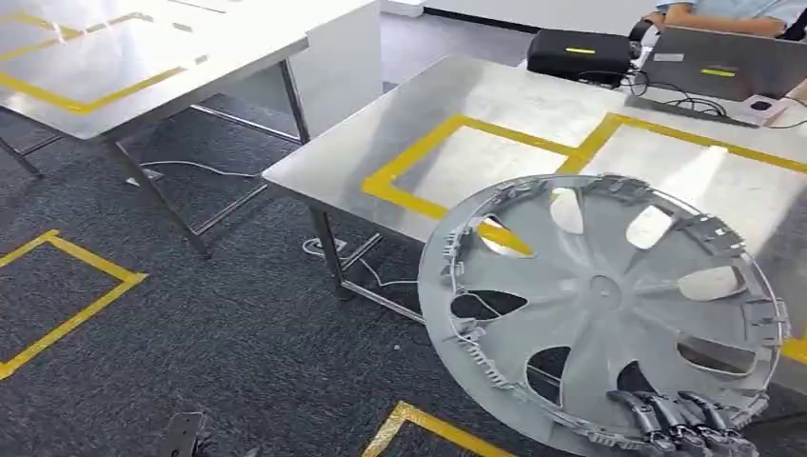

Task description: Take the parts from the cabinet and place them on the table.

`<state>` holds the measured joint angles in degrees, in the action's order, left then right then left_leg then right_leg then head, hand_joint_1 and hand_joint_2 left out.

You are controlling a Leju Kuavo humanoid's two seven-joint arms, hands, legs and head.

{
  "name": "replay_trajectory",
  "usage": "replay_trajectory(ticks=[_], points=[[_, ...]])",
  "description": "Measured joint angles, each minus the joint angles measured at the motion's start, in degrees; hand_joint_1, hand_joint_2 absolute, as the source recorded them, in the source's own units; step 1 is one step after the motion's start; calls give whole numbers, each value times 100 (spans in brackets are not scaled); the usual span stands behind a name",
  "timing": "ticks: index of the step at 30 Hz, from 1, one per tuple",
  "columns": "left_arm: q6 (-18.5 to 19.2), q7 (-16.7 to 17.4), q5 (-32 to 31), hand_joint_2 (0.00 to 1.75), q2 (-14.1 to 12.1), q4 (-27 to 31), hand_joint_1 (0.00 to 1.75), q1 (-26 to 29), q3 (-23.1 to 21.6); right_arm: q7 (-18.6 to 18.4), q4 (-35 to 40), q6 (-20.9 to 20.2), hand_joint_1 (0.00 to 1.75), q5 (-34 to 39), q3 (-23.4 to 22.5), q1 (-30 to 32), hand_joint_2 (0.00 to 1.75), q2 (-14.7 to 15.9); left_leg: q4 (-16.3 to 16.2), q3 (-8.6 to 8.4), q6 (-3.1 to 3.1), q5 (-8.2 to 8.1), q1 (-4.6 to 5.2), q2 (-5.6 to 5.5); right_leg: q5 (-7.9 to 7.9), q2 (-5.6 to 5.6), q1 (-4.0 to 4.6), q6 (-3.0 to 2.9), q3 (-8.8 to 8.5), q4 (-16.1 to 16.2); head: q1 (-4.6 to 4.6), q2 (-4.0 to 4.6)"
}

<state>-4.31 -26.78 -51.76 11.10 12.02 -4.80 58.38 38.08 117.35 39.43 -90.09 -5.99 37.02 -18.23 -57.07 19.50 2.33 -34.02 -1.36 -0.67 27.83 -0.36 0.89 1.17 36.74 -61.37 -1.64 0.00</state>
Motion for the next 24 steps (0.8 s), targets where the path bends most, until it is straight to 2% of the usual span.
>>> replay_trajectory(ticks=[1, 2, 3, 4, 6, 7, 8, 9, 10, 11, 12, 13, 14, 15, 16, 17, 18, 19, 20, 21, 22, 23, 24], points=[[0, 2, -2, 175, 9, 0, 0, -39, 0, -9, 4, 0, 175, -4, -9, -3, 175, 0, -69, -74, 34, 27, -12, 15, -17, 66, -12, -70, -177, 76, 3, -2], [2, 2, -7, 175, 26, -2, 0, -73, 0, -26, 9, 2, 175, -2, -15, 13, 175, -2, -294, -8, 42, 40, -16, 34, -76, 71, -30, -111, -306, 162, -21, 0], [0, 2, -7, 175, 35, -2, 0, -109, 0, -39, 11, 2, 175, -2, -22, -1, 175, -2, -629, 194, 40, -16, -6, 30, -5, 60, -46, -159, -372, 183, -54, 2], [0, 2, -13, 175, 44, -2, 0, -120, -2, -42, 7, 2, 175, -2, -15, -24, 175, -2, -999, 489, 73, -166, -7, 31, 48, 66, -55, -183, -445, 197, -92, -2], [-4, 2, -15, 175, 24, -2, 0, -63, 0, -59, 2, 2, 175, -4, -13, -11, 175, -2, -1512, 1049, 99, -611, -6, 30, 176, 119, -59, -188, -552, 197, -98, 0], [-9, 2, -15, 175, 20, -2, 0, -30, 4, -74, -4, 2, 175, -4, -18, 6, 175, -2, -1558, 1247, 65, -712, -5, 30, 220, 141, -61, -170, -624, 196, -122, 0], [-9, 2, -15, 175, 11, -2, 0, -10, 9, -101, -7, 2, 175, -2, -24, 5, 175, -2, -1470, 1393, 53, -681, -6, 30, 288, 160, -71, -133, -709, 195, -124, 0], [-9, 2, -15, 175, -2, -2, 0, -5, 11, -125, -9, 2, 175, -2, -26, 5, 175, -2, -1231, 1472, 22, -515, -6, 31, 383, 168, -92, -94, -867, 195, -126, 0], [-9, 2, -15, 175, -13, -2, 0, -3, 15, -159, -9, 2, 175, -2, -26, 4, 175, -2, -929, 1497, 48, -212, -6, 32, 466, 168, -122, -63, -994, 196, -128, 0], [-11, 2, -15, 175, -22, -2, 0, 21, 22, -209, -9, 2, 175, 4, -28, 4, 175, -2, -633, 1532, 78, 334, -7, 39, 549, 165, -137, -28, -1056, 201, -128, 0], [-9, 2, -15, 175, -17, -11, 0, 60, 28, -247, -11, 2, 175, 13, -28, -18, 175, -2, -369, 1673, 81, 960, -3, 73, 649, 166, -125, 21, -1213, 158, -140, 0], [-7, 11, -17, 175, -24, -15, 0, 67, 31, -260, -22, 9, 175, 11, -27, -14, 175, 0, -366, 1584, 30, 724, 30, 68, 666, 184, -133, 62, -1184, 238, -159, 2], [-9, 13, -24, 175, -24, -15, 0, 63, 33, -271, -22, 9, 175, 6, -15, -30, 175, 0, -339, 1571, -36, 764, 41, 48, 715, 192, -142, 102, -1193, 329, -157, -2], [-9, 13, -26, 175, -17, -15, 0, 57, 39, -280, -22, 11, 175, 7, 2, -26, 175, 0, -273, 1547, -73, 731, 33, 65, 648, 197, -142, 160, -1272, 310, -163, 0], [-9, 13, -31, 175, -17, -15, 0, 40, 44, -291, -24, 11, 175, 7, 2, -28, 175, 0, -251, 1463, -105, 757, 13, 64, 590, 200, -140, 183, -1202, 286, -141, 0], [-9, 15, -33, 175, -22, -15, 0, 35, 50, -315, -26, 11, 175, 4, 4, -41, 175, 0, -167, 1364, -119, 742, -6, 63, 498, 166, -139, 205, -1115, 59, -128, -4], [-11, 18, -33, 175, -17, -15, 0, 34, 63, -328, -26, 11, 175, 4, 9, -59, 175, 0, -104, 1273, -147, 708, -11, 77, 351, 122, -137, 212, -868, -361, -89, 0], [-11, 18, -33, 175, -17, -15, 0, 26, 74, -343, -31, 11, 175, 4, 9, -66, 175, 0, -46, 1201, -159, 679, -8, 96, 363, 99, -133, 203, -536, -803, -76, 0], [-11, 18, -33, 175, -17, -15, 0, 22, 81, -376, -31, 11, 175, 7, 9, -71, 175, 0, 17, 1113, -171, 635, -4, 116, 551, 94, -123, 192, -197, -1177, -78, -2], [-15, 18, -35, 175, -17, -15, 0, 23, 81, -400, -31, 11, 175, 7, 9, -80, 175, 0, 78, 987, -180, 578, -2, 133, 857, 94, -110, 182, 89, -1410, -67, 0], [-22, 20, -37, 175, -17, -15, 0, 27, 85, -426, -35, 11, 175, 7, 11, -89, 175, 0, 128, 849, -184, 510, -1, 150, 1074, 94, -101, 172, 283, -1454, -61, 0], [-26, 20, -37, 175, -17, -15, 0, 26, 87, -437, -42, 11, 175, 4, 9, -89, 175, 0, 161, 717, -187, 439, -1, 160, 1143, 92, -98, 161, 388, -1373, -61, 0], [-28, 20, -37, 175, -17, -15, 0, 22, 90, -444, -48, 11, 175, 4, 9, -82, 175, 0, 181, 551, -185, 338, 1, 175, 1025, 81, -97, 150, 435, -1117, -52, 0]])
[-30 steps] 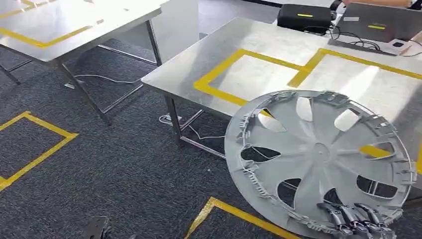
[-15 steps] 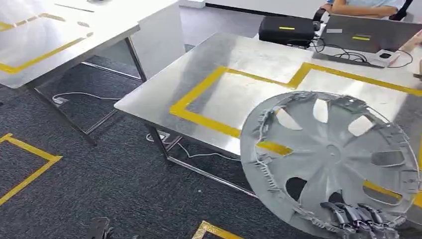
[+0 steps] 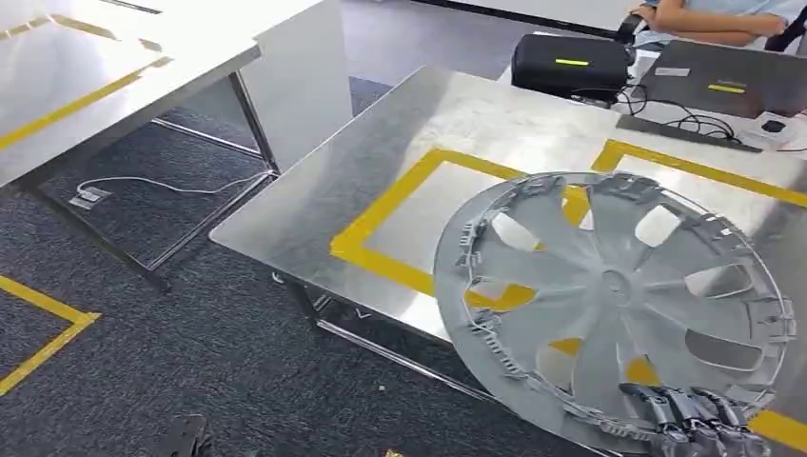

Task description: Take the parts from the cabinet and place them on the table.

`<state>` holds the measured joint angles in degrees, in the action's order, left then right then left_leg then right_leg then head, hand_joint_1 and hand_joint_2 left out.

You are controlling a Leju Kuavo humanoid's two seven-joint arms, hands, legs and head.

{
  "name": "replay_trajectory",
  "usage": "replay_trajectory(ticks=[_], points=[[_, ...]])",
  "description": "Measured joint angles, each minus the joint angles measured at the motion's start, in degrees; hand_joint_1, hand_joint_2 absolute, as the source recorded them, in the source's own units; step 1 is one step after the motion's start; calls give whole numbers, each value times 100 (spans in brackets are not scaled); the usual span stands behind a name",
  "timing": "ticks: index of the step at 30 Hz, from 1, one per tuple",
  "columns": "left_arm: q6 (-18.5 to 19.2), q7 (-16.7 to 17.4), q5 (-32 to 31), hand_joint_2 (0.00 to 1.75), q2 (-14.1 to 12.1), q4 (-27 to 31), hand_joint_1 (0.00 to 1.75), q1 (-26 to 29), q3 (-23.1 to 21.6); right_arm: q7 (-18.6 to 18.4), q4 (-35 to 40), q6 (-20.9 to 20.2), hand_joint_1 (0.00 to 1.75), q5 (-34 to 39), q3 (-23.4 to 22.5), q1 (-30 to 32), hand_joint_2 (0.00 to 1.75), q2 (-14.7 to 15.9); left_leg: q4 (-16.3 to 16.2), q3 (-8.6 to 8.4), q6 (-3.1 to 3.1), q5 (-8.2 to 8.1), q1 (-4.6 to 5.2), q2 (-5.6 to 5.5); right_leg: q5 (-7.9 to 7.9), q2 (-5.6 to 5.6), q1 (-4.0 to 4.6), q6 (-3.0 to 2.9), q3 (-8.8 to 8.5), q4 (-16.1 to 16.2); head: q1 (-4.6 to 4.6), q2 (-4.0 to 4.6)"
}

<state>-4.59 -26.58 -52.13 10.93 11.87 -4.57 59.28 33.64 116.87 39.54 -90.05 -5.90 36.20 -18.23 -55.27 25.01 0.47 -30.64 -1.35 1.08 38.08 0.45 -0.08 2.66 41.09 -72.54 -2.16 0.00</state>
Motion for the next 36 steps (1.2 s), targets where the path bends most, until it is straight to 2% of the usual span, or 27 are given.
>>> replay_trajectory(ticks=[1, 2, 3, 4, 6, 8, 9, 10, 12, 13, 14, 15, 17, 18, 19, 20, 21, 23, 24, 25, 27, 29, 30, 32, 33, 34, 36], points=[[0, 2, 0, 175, 0, 0, 0, -2, 2, -11, -7, 0, 175, 0, 0, 0, 175, 0, 9, -159, 11, -110, 0, 30, -335, -43, 1, -29, -10, 368, 11, 0], [-2, 4, 0, 175, 0, 0, 0, 4, 4, -15, -9, 0, 175, 0, 0, 0, 175, 0, 14, -263, 35, -221, 7, 68, -874, -186, 11, -62, -23, 753, 26, 0], [-5, 18, 0, 175, -4, 0, 0, 22, 15, -15, -11, 0, 175, 0, 0, -1, 175, 0, 15, -320, 57, -322, 48, 105, -1575, -536, 44, -112, 33, 1070, 77, 2], [-5, 22, -7, 175, -9, 0, 0, 33, 26, -19, -26, -2, 175, -2, 0, -32, 175, 0, -45, -430, 81, -432, 95, 131, -1685, -659, 47, -131, 105, 1103, 122, -2], [-13, 26, -2, 175, -15, 2, 0, 23, 35, -50, -28, 0, 175, -2, 24, -32, 175, 2, 40, -569, 163, -505, 88, 246, -1649, -375, 45, -181, 31, 1050, 48, 0], [-13, 26, -2, 175, -9, 0, 0, -50, 37, -90, -28, 0, 175, -7, 37, -22, 175, 2, -90, -515, 218, -447, 65, 220, -1639, -210, 19, -238, -17, 1075, 63, 0], [-13, 26, -2, 175, -9, 0, 0, -81, 37, -105, -26, 0, 175, -4, 37, -20, 175, 2, -455, -310, 222, -415, 65, 68, -1623, -167, 21, -263, -49, 1102, 35, 0], [-11, 26, -4, 175, -9, 0, 0, -90, 37, -107, -26, 0, 175, -4, 44, -33, 175, 2, -891, -33, 228, -525, 67, 0, -1609, -104, 20, -286, -73, 1129, 35, 0], [-11, 26, -4, 175, -7, 0, 0, -63, 44, -109, -26, 0, 175, -2, 50, -45, 175, 2, -1654, 547, 243, -1020, 69, -38, -1582, 65, 19, -322, -126, 1167, 13, 0], [-11, 26, -4, 175, -4, 0, 0, -48, 44, -113, -26, 0, 175, 7, 50, -46, 175, 2, -1830, 766, 248, -1200, 72, -44, -1561, 151, 19, -335, -151, 1168, 13, 0], [-13, 26, -4, 175, -4, 0, 0, -46, 46, -129, -33, 0, 175, 4, 48, -43, 175, 2, -1800, 886, 243, -1170, 73, -49, -1541, 237, 19, -338, -179, 1168, 13, 0], [-15, 26, -4, 175, -7, 0, 0, -47, 50, -157, -44, 0, 175, 4, 44, -36, 175, 2, -1596, 914, 226, -930, 76, -60, -1527, 322, 19, -334, -209, 1169, 15, 0], [-18, 26, -4, 175, -9, 0, 0, -51, 59, -195, -52, 0, 175, 9, 44, -36, 175, 2, -804, 770, 163, -138, 86, -148, -1511, 476, 14, -325, -245, 1172, 13, 0], [-20, 26, -4, 175, -20, 0, 0, -50, 65, -208, -55, 0, 175, 7, 48, -33, 175, 2, -388, 671, 119, 195, 93, -303, -1515, 550, 7, -317, -241, 1173, 13, 0], [-20, 26, -6, 175, -39, 0, 0, -59, 72, -236, -63, 0, 175, 7, 50, -27, 175, 2, -341, 711, 99, 151, 97, -447, -1529, 604, 7, -278, -243, 1168, 24, 0], [-22, 28, -4, 175, -39, 0, 0, -61, 72, -269, -72, 0, 175, 5, 61, -20, 175, 2, -294, 709, 106, 14, 116, -464, -1547, 652, -12, -238, -218, 1182, 13, 0], [-22, 31, -7, 175, -37, 0, 0, -56, 76, -317, -74, 0, 175, 0, 88, -10, 175, 4, -285, 700, 72, 190, 131, -448, -1547, 692, -15, -186, -210, 1205, 15, 0], [-22, 31, -4, 175, -35, 0, 0, -64, 81, -345, -76, 0, 175, 2, 105, 20, 175, 4, -247, 662, 13, 276, 95, -371, -1573, 774, 7, -103, -231, 1253, 24, 0], [-22, 29, -13, 175, 0, 2, 0, -91, 83, -397, -77, 0, 175, 0, 107, 39, 175, 4, -189, 634, -13, 322, 32, -297, -1552, 726, 12, -98, -193, 1246, -30, 0], [-22, 31, -24, 175, -15, 2, 0, -108, 90, -521, -85, 0, 175, 4, 133, 47, 175, 18, -171, 616, -29, 337, 45, -290, -1423, 415, 57, -65, -165, 1116, 35, 0], [-18, 31, -81, 175, -4, 2, 0, -85, 124, -1049, -190, -15, 175, 4, 279, -19, 175, 143, -168, 601, -36, 337, 49, -198, -977, 64, 20, 11, 161, 335, 92, 0], [-11, 31, -105, 175, -13, 2, 0, -61, 173, -2156, -368, -140, 175, 44, 519, -98, 175, 471, -169, 594, -41, 325, 47, -93, -721, -20, -17, 68, 453, -360, 94, 0], [2, 29, -118, 175, -22, 2, 0, -60, 186, -2934, -480, -307, 175, 130, 735, -146, 175, 763, -170, 588, -35, 320, 42, -65, -792, -28, -43, 93, 411, -329, 94, 0], [31, 29, -140, 175, -22, 2, 0, -76, 199, -3869, -671, -544, 175, 412, 1111, -261, 175, 1345, -171, 560, -9, 303, 28, -46, -1160, -46, -81, 122, -63, 417, 96, 0], [41, 28, -149, 175, -20, 2, 0, -86, 212, -4112, -743, -623, 175, 525, 1238, -290, 175, 1566, -171, 536, 14, 287, 22, -46, -1355, -78, -98, 132, -429, 996, 101, 0], [46, 28, -151, 175, -22, 2, 0, -89, 227, -4219, -804, -667, 175, 560, 1309, -324, 175, 1758, -172, 515, 41, 275, 27, -46, -1230, -112, -93, 124, -607, 1296, 114, 0], [48, 26, -166, 175, -28, 2, 0, -80, 243, -4264, -894, -689, 175, 595, 1443, -404, 175, 2033, -173, 517, 104, 262, 73, -55, -1275, -57, -74, 28, -652, 1313, 92, 0]])
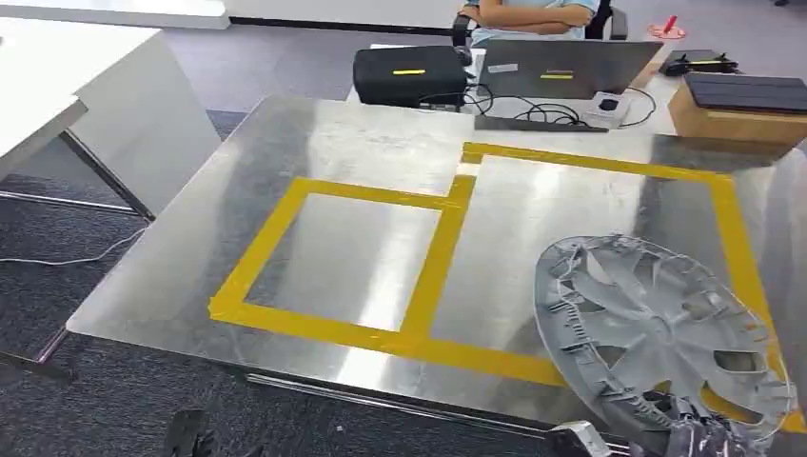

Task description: Take the parts from the cabinet and place them on the table.

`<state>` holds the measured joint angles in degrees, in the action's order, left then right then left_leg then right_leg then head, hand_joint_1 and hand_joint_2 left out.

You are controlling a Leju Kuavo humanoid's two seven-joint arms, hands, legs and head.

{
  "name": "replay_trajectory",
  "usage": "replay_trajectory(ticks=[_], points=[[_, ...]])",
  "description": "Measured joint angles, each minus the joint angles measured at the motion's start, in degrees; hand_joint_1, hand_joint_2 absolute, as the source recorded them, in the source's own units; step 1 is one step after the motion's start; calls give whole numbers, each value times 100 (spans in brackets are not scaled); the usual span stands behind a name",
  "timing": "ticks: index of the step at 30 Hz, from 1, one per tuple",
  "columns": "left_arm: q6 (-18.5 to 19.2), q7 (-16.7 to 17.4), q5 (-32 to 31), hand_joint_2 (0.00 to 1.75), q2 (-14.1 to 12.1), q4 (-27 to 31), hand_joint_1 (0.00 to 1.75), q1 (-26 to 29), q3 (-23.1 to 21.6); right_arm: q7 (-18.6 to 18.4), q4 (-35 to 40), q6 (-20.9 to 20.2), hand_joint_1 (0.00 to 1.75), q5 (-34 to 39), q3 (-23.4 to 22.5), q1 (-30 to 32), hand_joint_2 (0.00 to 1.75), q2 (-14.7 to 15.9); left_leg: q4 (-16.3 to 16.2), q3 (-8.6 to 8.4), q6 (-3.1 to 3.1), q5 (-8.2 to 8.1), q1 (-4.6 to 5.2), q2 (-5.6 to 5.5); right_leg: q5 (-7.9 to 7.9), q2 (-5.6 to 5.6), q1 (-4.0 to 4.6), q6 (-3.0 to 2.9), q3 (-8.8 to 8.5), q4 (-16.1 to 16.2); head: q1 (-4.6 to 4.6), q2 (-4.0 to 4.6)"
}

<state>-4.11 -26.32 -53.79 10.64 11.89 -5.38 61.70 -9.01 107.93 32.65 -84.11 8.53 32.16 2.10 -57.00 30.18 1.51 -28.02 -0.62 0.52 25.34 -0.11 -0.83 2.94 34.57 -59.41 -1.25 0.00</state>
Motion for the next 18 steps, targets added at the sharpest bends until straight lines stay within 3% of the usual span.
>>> replay_trajectory(ticks=[1, 2, 3, 5, 7, 9, 10, 18], points=[[0, 0, 0, 175, -11, 0, 0, -1, 17, -20, -32, -4, 175, 13, 69, -26, 175, 102, -10, -7, -68, -12, 1, 3, -41, 1, -17, 24, 6, 13, -13, 0], [0, 0, -2, 175, -11, 0, 0, -2, 33, -20, -50, -9, 175, 13, 111, -43, 175, 188, -6, -4, -174, 32, 4, 2, -40, 9, -15, 22, 10, 14, -24, 0], [2, -2, -9, 175, -11, 0, 0, -3, 39, -42, -70, -42, 175, 17, 160, -57, 175, 251, 9, -7, -218, 31, 5, 2, -38, 15, -7, 18, 16, 14, -31, 0], [20, -2, -22, 175, -11, 0, 0, -7, 48, -92, -133, -177, 175, 88, 251, -114, 175, 400, 53, -21, -213, 33, 2, 3, -21, 30, 8, -25, 15, 14, -28, 0], [48, -2, -53, 175, -9, 0, 0, -9, 57, -122, -243, -394, 175, 223, 266, -233, 175, 527, 87, -33, -145, 44, -8, 8, -19, 33, 23, -64, 18, 14, -28, 0], [59, -2, -90, 175, -9, 0, 0, -11, 59, -105, -405, -551, 175, 385, 264, -391, 175, 631, 116, -43, 26, 56, -28, 10, -23, 33, 34, -91, 23, 13, -24, 0], [72, -2, -105, 175, -9, 0, 0, -12, 59, -64, -535, -621, 175, 469, 243, -472, 175, 682, 118, -38, 71, 64, -31, 10, -26, 33, 36, -96, 28, 12, -26, 0], [140, -7, -271, 175, -15, 0, 0, -5, 63, 649, -1316, -1196, 175, 798, -344, -1193, 175, 887, 117, -39, 90, 78, -24, 16, -68, 46, 30, -93, 17, 41, -26, 0]])
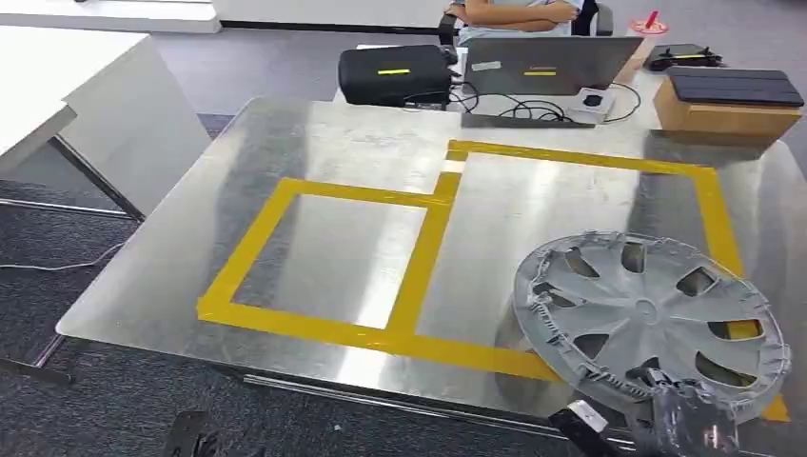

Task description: Take the parts from the cabinet and place them on the table.

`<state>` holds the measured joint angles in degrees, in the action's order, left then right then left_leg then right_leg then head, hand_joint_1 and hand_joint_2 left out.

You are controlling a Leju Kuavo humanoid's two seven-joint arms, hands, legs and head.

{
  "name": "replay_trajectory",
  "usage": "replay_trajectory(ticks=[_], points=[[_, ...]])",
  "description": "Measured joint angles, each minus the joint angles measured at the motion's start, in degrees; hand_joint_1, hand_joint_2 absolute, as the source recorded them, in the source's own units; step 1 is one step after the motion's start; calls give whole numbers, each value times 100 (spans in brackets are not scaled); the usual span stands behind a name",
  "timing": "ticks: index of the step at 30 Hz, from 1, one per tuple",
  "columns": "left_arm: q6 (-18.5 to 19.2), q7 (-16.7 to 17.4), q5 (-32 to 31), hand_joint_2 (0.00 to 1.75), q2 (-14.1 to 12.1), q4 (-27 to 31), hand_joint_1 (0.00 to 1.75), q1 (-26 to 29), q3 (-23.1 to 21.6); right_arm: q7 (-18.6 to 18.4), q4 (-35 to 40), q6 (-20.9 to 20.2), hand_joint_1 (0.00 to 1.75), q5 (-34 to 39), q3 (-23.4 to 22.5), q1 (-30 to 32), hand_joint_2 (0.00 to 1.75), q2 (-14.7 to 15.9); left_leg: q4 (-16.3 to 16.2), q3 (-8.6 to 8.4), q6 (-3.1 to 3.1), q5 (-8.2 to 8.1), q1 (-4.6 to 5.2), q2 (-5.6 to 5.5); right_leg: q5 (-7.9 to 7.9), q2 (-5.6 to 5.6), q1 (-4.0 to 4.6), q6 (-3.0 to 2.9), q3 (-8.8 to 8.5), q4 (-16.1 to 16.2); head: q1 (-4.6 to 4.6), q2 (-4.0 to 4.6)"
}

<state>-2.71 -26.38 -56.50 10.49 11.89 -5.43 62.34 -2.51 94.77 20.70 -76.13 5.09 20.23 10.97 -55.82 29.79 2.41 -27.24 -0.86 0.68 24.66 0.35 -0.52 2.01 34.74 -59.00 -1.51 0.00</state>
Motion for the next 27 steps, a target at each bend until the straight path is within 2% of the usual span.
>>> replay_trajectory(ticks=[4, 13, 21, 27], points=[[17, 18, -87, 175, -2, 0, 0, 1, 0, 175, -330, -186, 175, 4, -205, -364, 175, 61, 23, 41, -40, 59, 4, 6, -59, 6, -3, 13, 35, 60, 4, 0], [79, 131, -293, 175, -2, 0, 0, -79, -20, 511, -1301, -529, 175, -11, -279, -1433, 175, 205, 50, 44, -37, 65, -5, 14, -65, 57, 0, 20, 47, 104, -2, 0], [90, 230, -426, 175, 9, 0, 0, -174, -127, 588, -2212, -642, 175, -267, 40, -2356, 175, 205, 69, 18, -36, 44, -7, 29, -75, 78, 1, 19, 19, 107, 4, 0], [94, 317, -553, 175, 26, 0, 0, -273, -203, 605, -3047, -574, 175, -509, 626, -3102, 175, 37, 68, -7, -20, 56, -6, 43, -108, 106, -2, 27, 1, 113, 2, 0]])
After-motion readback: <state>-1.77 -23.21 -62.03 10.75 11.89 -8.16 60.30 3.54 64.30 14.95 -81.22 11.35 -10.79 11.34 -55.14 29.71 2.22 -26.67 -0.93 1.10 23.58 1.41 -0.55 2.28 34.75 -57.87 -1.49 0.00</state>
